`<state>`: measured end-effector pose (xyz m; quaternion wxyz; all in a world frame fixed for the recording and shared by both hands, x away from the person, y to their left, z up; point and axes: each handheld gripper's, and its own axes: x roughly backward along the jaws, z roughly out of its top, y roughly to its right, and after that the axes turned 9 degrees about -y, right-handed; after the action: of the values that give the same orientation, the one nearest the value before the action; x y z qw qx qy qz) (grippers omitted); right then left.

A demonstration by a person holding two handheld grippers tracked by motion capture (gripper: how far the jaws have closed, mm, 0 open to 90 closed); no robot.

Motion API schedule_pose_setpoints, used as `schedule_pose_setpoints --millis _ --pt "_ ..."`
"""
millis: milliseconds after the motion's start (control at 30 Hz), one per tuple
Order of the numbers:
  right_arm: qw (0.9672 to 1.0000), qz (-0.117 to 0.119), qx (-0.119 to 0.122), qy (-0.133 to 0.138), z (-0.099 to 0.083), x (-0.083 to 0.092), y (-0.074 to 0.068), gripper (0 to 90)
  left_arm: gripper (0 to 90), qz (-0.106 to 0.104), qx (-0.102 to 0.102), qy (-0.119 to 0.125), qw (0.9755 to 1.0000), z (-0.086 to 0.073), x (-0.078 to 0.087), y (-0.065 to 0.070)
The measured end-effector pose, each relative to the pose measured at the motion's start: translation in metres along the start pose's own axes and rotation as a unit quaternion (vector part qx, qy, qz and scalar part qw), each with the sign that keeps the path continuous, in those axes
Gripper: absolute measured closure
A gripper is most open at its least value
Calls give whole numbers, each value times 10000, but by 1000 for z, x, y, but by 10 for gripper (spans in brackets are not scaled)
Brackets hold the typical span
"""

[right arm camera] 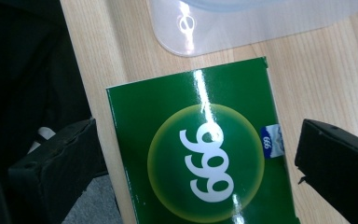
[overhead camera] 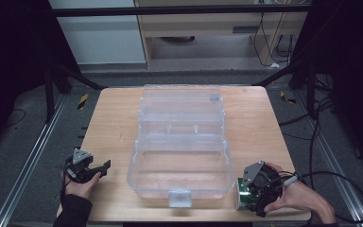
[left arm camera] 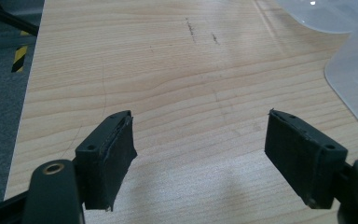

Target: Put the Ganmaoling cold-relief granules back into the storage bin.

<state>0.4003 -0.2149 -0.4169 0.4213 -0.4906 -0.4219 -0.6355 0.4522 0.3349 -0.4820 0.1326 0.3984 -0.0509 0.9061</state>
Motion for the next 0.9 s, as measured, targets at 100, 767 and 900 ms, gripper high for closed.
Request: schedule_pose_setpoints --millis 100,767,900 --pt "10000 10 -5 -17 0 -3 1 6 231 2 3 -7 10000 0 0 0" --pt "9993 129 111 -344 2 -25 3 53 231 9 6 -10 10000 0 -1 0" --pt "9991 139 121 -388 2 -26 4 60 232 16 9 -14 10000 0 -1 0"
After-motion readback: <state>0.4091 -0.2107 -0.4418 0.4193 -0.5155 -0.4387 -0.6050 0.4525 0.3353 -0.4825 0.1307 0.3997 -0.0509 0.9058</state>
